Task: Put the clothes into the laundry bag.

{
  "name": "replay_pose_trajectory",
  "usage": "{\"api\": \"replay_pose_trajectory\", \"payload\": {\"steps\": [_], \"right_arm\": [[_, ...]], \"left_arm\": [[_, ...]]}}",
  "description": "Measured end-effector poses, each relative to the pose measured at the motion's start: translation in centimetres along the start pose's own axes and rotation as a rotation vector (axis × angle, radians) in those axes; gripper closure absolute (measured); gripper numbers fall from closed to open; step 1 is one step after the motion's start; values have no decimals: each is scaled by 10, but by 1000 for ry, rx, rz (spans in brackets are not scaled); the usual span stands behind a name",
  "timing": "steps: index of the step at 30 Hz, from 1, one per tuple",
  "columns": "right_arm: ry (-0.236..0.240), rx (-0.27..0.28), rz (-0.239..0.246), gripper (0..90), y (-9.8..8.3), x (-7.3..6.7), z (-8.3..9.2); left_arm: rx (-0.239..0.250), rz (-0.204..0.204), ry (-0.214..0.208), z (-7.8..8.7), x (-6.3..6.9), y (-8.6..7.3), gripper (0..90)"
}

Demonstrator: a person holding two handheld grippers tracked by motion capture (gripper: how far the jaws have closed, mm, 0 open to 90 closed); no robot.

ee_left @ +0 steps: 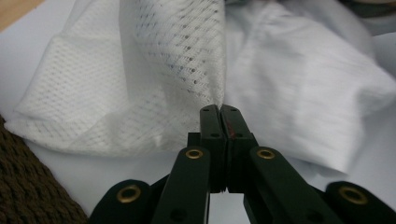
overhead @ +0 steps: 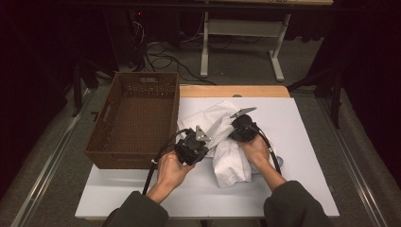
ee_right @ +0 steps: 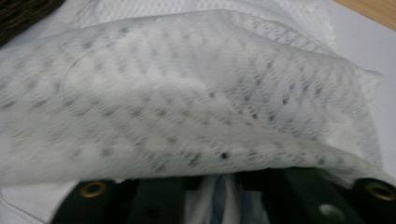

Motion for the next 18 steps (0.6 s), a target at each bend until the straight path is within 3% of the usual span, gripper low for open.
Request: {"api": "replay_pose_trajectory", "payload": {"steps": [7,9,11,13,15,17,18], "right_arm": [[70,18,63,456,-11,-16,36],[92,0,100,406,-15,-21,41],[99,-53,139,395,-18,-25,36],[107,-83,143,481,-18,-27,27],[105,-111,163,681,-15,-30,15],[75,-112,186,835,-10,-32,9],[73,-84,175,865,-6,-31,7]], "left_arm": [[-30,25,19,-17,-4,-4,885],[-13,26,19,-16,-3,-3,885],[8,24,16,-13,-1,-1,885],[22,15,15,-9,1,1,887],[25,4,12,-6,3,2,889],[18,-11,10,-5,3,2,890],[17,-14,10,-5,4,1,890]]}}
Point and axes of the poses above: each handheld gripper's, and its own axes: z roughly backward along the jaws, y roughly out of its top, x roughly to its right, the point moved 2 cm from there along -z, roughly forward along the jaws, and after that the axes turned 3 degrees about -x, right-handed, at the moved point
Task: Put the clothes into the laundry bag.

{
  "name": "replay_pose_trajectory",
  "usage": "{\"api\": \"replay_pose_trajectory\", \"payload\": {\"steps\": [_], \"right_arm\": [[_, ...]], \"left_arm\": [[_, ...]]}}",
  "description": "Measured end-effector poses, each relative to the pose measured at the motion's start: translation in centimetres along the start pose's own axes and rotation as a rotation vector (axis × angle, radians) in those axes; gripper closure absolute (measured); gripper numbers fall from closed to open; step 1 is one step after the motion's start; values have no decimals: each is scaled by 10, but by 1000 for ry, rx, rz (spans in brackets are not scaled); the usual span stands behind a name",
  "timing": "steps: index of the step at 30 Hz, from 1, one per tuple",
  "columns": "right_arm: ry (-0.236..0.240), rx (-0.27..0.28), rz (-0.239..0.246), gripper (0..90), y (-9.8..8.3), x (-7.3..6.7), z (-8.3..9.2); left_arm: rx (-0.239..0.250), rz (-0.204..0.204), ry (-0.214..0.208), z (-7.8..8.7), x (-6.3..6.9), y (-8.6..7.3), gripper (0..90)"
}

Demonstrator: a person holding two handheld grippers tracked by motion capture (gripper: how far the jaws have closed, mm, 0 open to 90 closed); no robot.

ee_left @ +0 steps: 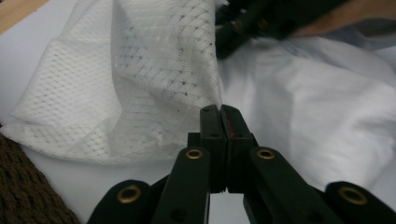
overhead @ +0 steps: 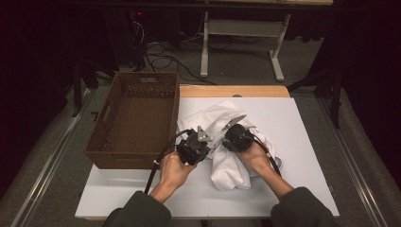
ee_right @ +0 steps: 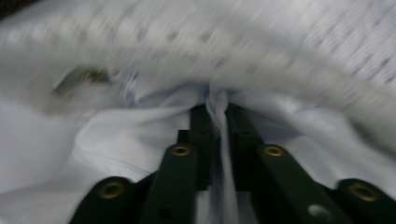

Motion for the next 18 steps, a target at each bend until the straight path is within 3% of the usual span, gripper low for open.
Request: {"api": "replay_pose_trajectory", "payload": {"steps": [3,5,7,13,18], "right_arm": [[-55,61,-56,877,9,11,1],[-109,46,-64,869,9,19,-4],[-84,31,-89,812,5,23,-8],[-45,24,-66,602,-3,21,-3],[28,67,-53,483,-12,16,24]], "left_arm": [[5,3,8,2,-2,-1,890],[1,12,21,3,-5,-1,889],[-10,23,35,0,-8,-2,885],[-56,28,71,-16,-9,-1,878],[-82,39,80,-25,-10,1,882]]}}
Point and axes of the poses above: each handheld gripper's, and its own axes: z roughly backward along the jaws, y roughly out of its top, x roughly to its right, the point moved 2 cm from there along -z, roughly forward along the jaws, and after that the axes turned 3 degrees about -x, right-handed, at the moved point
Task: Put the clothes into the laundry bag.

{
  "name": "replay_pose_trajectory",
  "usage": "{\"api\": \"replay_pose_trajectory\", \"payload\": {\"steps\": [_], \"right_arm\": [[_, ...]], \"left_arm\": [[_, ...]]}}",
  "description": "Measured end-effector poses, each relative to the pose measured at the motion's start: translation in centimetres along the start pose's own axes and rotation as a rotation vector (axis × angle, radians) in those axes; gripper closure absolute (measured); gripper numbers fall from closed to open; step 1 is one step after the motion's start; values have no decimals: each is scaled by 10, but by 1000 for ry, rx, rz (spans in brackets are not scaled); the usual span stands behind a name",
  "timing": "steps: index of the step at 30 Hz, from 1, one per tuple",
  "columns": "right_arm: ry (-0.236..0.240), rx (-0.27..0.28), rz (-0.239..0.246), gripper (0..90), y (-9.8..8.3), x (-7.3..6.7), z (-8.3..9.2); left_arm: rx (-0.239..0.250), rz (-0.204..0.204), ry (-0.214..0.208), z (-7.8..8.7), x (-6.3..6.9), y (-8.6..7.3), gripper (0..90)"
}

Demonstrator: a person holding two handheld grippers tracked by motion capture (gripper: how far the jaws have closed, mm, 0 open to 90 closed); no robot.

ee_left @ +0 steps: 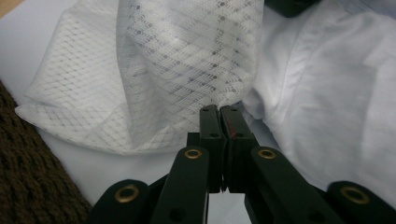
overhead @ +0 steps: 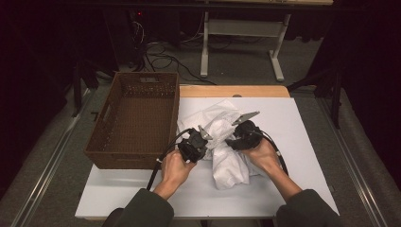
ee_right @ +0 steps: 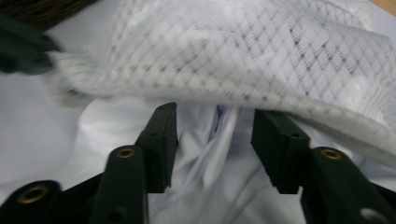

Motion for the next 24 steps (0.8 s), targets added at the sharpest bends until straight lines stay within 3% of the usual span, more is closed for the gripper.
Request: {"api": "replay_pose_trajectory", "payload": {"steps": [4,9,13,16,20,24], "right_arm": [[-17,-38,26,434,-8,1,0],[-44,-154,-9,493,-19,10,-32],[-36,-136,-5,663,-19,9,-37],[-49,-130,19,794,-19,8,-36],[-31,-129,7,847,-19,9,-35],[-18,-135,1,855,-22,10,-32]], "left_arm": [[6,19,10,-1,2,3,879],[-31,4,-16,0,7,-6,827],[-32,-4,-26,7,16,-19,776],[-54,14,-47,4,23,-29,701],[-73,59,-32,-14,24,-30,560],[-66,101,-17,-32,18,-19,581]]}}
Point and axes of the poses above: each handheld gripper's, and its own axes: z roughly backward along the jaws, y roughly out of its top, x roughly to its right, the point moved 2 cm from there along -z, roughly forward along the jaws, and after that the axes turned 3 degrees about -x, right-handed, at the moved point
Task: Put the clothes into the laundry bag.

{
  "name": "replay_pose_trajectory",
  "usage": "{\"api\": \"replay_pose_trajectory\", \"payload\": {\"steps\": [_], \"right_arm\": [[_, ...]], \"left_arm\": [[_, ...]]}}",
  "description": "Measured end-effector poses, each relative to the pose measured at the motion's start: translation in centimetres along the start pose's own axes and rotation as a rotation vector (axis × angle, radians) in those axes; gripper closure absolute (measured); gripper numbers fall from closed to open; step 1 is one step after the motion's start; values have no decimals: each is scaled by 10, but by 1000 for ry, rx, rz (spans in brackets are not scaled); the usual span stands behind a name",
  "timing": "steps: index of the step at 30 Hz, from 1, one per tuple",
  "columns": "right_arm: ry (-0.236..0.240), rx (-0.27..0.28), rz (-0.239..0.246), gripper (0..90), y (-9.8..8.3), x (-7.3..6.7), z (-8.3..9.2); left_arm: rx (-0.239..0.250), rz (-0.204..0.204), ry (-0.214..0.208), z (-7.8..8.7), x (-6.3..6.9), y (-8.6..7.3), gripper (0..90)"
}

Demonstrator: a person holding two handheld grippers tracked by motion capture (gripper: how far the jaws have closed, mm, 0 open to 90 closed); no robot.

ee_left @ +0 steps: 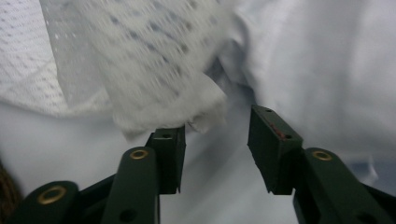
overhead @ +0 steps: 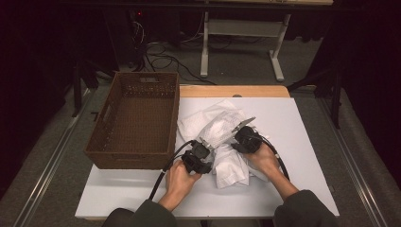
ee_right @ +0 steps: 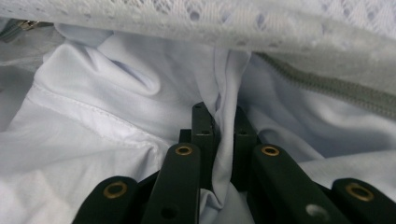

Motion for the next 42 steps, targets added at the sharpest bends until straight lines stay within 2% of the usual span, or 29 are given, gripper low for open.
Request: {"api": "replay_pose_trajectory", "payload": {"steps": [3,6,8,11,13,14,16,18,19,21,22,24,25,26,28,30,35,38,40,42], "right_arm": [[14,-2,-19,859,-4,-1,2],[23,-14,-17,858,-8,-2,5],[31,1,-17,832,-9,-4,9],[49,96,20,669,-7,-13,24],[42,136,51,553,-4,-23,30],[45,138,70,501,-2,-26,31],[57,119,101,454,3,-33,26],[65,107,95,431,7,-34,19],[72,98,76,429,9,-34,15],[85,97,59,447,14,-31,9],[89,88,57,486,15,-30,6],[74,67,60,613,19,-30,4],[51,71,80,718,20,-30,3],[26,66,93,786,21,-30,3],[29,72,69,866,24,-26,3],[19,88,37,878,27,-23,4],[-42,125,1,883,35,-15,7],[-73,151,-50,882,39,-7,6],[-84,148,-89,879,41,-3,4],[-70,114,-73,845,41,-5,3]], "left_arm": [[18,32,0,-6,-5,8,672],[27,36,-11,-7,-6,10,786],[35,32,-17,-4,-8,9,833],[55,21,-28,4,-7,6,849],[62,15,-32,8,-6,6,853],[68,10,-33,10,-6,6,854],[72,-6,-38,15,-4,5,855],[82,-19,-43,19,-2,4,857],[85,-25,-44,21,-2,3,858],[88,-37,-44,23,-1,3,858],[90,-41,-46,24,-2,3,859],[93,-43,-51,24,-2,3,859],[95,-44,-58,25,-2,2,860],[94,-48,-59,26,-1,2,859],[98,-56,-59,28,0,1,860],[106,-56,-62,31,0,-1,860],[110,-55,-65,37,-4,-9,861],[110,-58,-68,37,-5,-16,862],[110,-53,-74,36,-7,-20,862],[115,-43,-86,32,-9,-21,860]]}}
Point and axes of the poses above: each handheld gripper's, and its own axes: z roughly backward along the jaws, y roughly out of its top, x roughly to its right, the point moved 2 cm from there along -z, roughly forward along the jaws, and after that the axes turned 3 degrees about -x, right-handed, at the moved point
